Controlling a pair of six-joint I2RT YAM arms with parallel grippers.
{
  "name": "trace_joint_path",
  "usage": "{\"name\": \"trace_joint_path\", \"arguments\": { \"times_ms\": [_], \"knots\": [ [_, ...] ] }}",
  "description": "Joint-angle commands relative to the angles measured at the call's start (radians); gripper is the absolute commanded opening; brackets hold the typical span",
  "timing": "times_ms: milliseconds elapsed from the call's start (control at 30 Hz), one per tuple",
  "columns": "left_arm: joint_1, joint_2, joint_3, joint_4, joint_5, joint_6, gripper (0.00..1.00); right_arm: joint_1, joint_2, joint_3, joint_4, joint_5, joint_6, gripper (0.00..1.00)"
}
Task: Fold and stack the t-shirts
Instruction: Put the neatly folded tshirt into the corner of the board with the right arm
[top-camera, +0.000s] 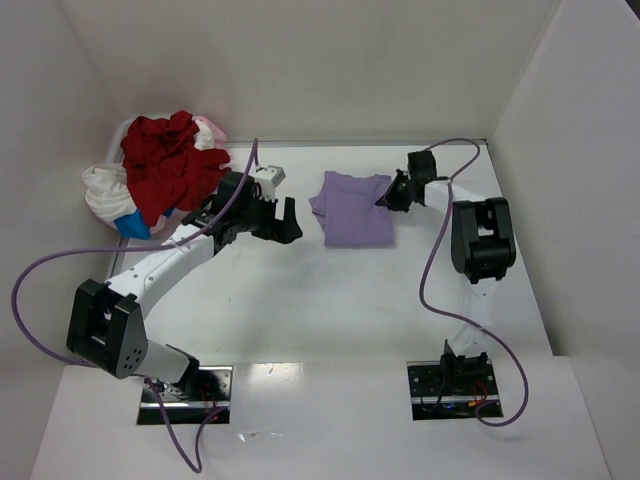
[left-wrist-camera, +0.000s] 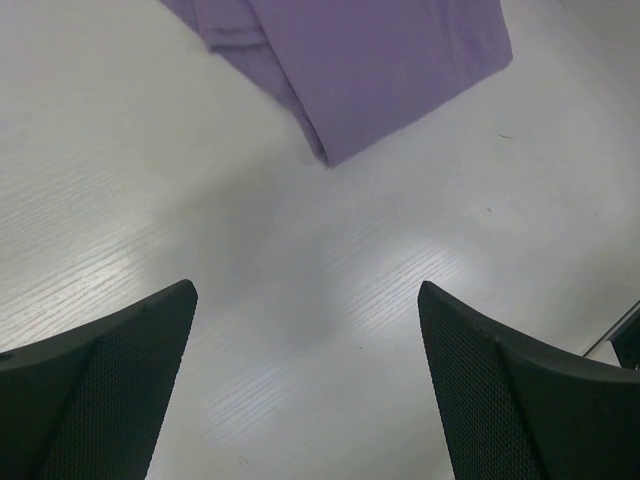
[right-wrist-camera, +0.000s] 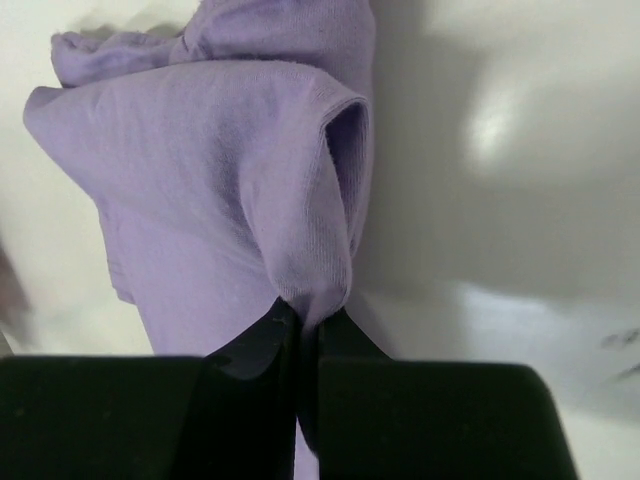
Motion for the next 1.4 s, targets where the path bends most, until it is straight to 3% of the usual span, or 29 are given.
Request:
{"name": "trace_joint_path", "arguments": {
  "times_ms": [0,200,400,567,767,1300,1367],
  "knots": [
    [0.019,-0.026,0.013,0.013,0.008,0.035,0.99,-0.06,0.08,0.143,-0.024,0.059,0.06,0.0],
    [0.04,0.003,0.035,0.013,0.038,0.046,0.99,-0.17,0.154,0.276,-0.055,0.112,0.118,0.0],
    [0.051,0.054,0.058,0.023,0.071,0.055,0.99,-0.269,0.117,0.248,-0.064,0.236,0.201,0.0],
    [0.051,0.064,0.067,0.023,0.089,0.055,0.99,-0.278,0.016,0.149,-0.027,0.384,0.258,0.0],
    [0.051,0.064,0.067,0.014,0.098,0.055,0.99,-0.368,0.05,0.138,-0.003,0.269,0.238,0.0],
    [0.051,0.064,0.067,0.013,0.107,0.055,0.99,-0.487,0.025,0.098,-0.003,0.258,0.152,0.0],
    [0.051,0.064,0.067,0.013,0.107,0.055,0.99,-0.487,0.025,0.064,0.029,0.229,0.152,0.09]
  ]
}}
